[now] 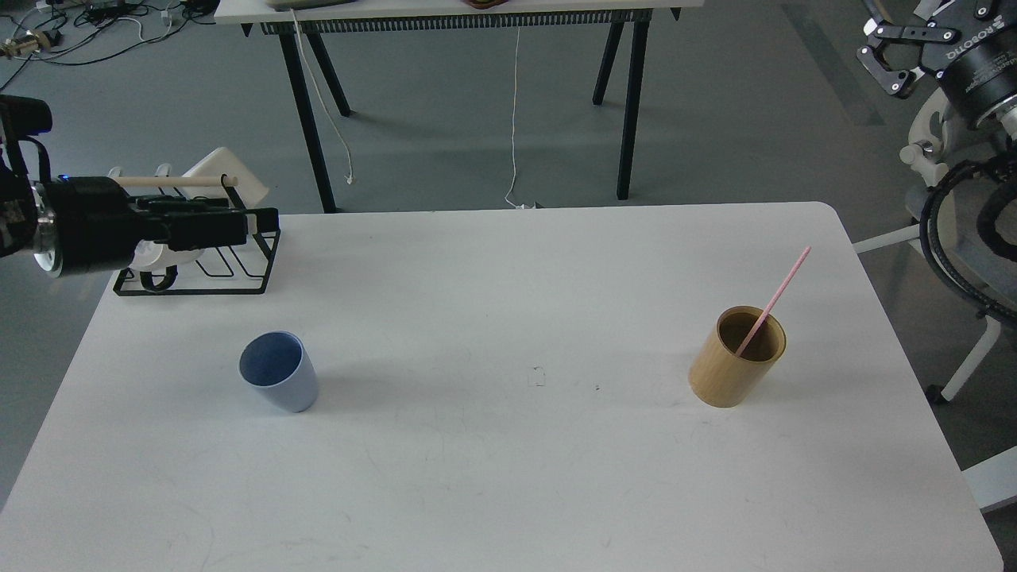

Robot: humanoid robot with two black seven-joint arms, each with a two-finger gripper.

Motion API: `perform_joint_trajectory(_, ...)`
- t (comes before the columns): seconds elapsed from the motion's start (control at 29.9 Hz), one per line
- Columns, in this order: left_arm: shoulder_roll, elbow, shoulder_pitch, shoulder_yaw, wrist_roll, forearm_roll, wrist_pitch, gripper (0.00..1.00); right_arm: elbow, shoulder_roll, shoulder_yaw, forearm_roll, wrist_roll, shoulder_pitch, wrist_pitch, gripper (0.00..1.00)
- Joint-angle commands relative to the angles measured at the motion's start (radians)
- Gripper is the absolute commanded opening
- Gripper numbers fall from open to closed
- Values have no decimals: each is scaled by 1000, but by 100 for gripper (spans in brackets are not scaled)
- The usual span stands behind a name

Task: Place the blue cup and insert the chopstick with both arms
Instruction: 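Reach the left gripper to the light blue cup and grasp it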

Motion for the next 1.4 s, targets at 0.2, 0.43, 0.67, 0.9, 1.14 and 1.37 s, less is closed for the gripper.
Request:
perform_joint_trajectory(0.2, -54, 94, 11, 202, -3, 370, 202, 90, -16, 33, 5, 5, 16, -6, 1, 99)
perform_joint_trajectory(0.43, -137, 220, 25, 263, -3, 381, 255, 77, -16, 33, 6, 5, 17, -21, 1, 99)
perform_joint_trajectory(0.67, -204, 264, 33, 282, 0, 435, 266, 66, -27, 31, 11, 5, 17, -23, 3, 99)
perform_joint_trajectory(0.9, -209, 266, 45, 283, -1, 439, 265, 48, -29, 30, 11, 5, 17, -25, 3, 99)
perform_joint_trajectory(1.14, -209, 269, 66, 301, -14, 439, 265, 29, -29, 28, 11, 5, 17, -31, 3, 99)
perform_joint_trajectory(1.37, -206, 272, 66, 301, -17, 439, 260, 7, -29, 28, 12, 5, 17, -31, 3, 99)
